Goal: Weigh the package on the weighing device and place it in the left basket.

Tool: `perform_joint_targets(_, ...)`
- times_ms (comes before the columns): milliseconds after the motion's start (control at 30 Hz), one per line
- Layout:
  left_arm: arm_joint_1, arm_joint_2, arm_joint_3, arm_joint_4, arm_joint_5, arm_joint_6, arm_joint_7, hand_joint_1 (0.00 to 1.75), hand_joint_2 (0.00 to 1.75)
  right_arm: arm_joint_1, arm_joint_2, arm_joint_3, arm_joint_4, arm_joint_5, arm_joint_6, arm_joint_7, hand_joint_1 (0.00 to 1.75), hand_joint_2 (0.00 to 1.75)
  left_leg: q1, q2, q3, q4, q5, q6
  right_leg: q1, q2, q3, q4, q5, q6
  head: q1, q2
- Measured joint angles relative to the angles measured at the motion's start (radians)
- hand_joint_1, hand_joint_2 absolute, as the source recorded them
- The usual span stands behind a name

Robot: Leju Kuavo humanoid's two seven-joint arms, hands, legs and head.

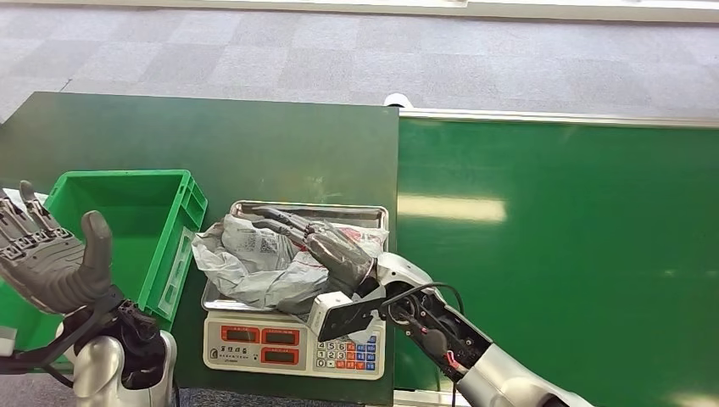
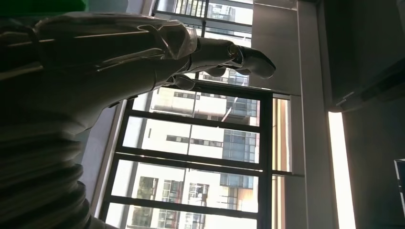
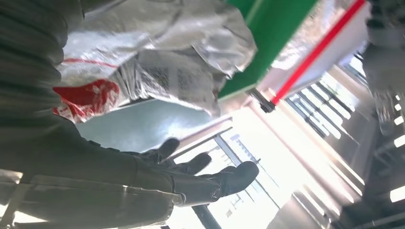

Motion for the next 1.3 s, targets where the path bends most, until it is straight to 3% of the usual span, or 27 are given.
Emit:
perform_joint_targets(133, 0.004, -0.009, 0.01, -0.014, 0.001, 0.0, 0.0, 0.0, 1.75, 0.037, 0.0, -0.052, -0.057, -0.043, 0.006, -0.016, 0.0, 1.75, 0.0, 0.0, 0.0, 0.0, 0.0, 0.0, 0.0, 0.0, 0.0, 0.0, 0.0, 0.0, 0.0, 0.0)
perform_joint_targets(367, 0.025, -0.025, 0.012, -0.014, 0.007, -0.055, 0.0, 0.0, 1.75, 0.131, 0.0, -0.195, -0.207, -0.239, 0.047, -0.035, 0.0, 1.75, 0.0, 0.0, -0.001, 0.0, 0.0, 0.0, 0.0, 0.0, -0.001, 0.0, 0.0, 0.0, 0.0, 0.0)
perform_joint_targets(567, 0.031, -0.029, 0.008, -0.001, 0.002, -0.061, 0.0, 0.0, 1.75, 0.177, -0.005, -0.294, -0.292, -0.27, 0.045, -0.036, 0.0, 1.75, 0.0, 0.0, -0.001, 0.0, 0.0, 0.0, 0.0, 0.0, -0.001, 0.0, 0.0, 0.0, 0.0, 0.0)
perform_joint_targets(1300, 0.031, -0.032, -0.003, 0.006, 0.002, -0.064, 0.0, 0.0, 1.75, 0.202, -0.008, -0.34, -0.335, -0.276, 0.045, -0.035, 0.0, 1.75, 0.0, 0.0, -0.001, 0.0, 0.0, 0.0, 0.0, 0.0, -0.002, 0.0, 0.0, 0.0, 0.0, 0.0)
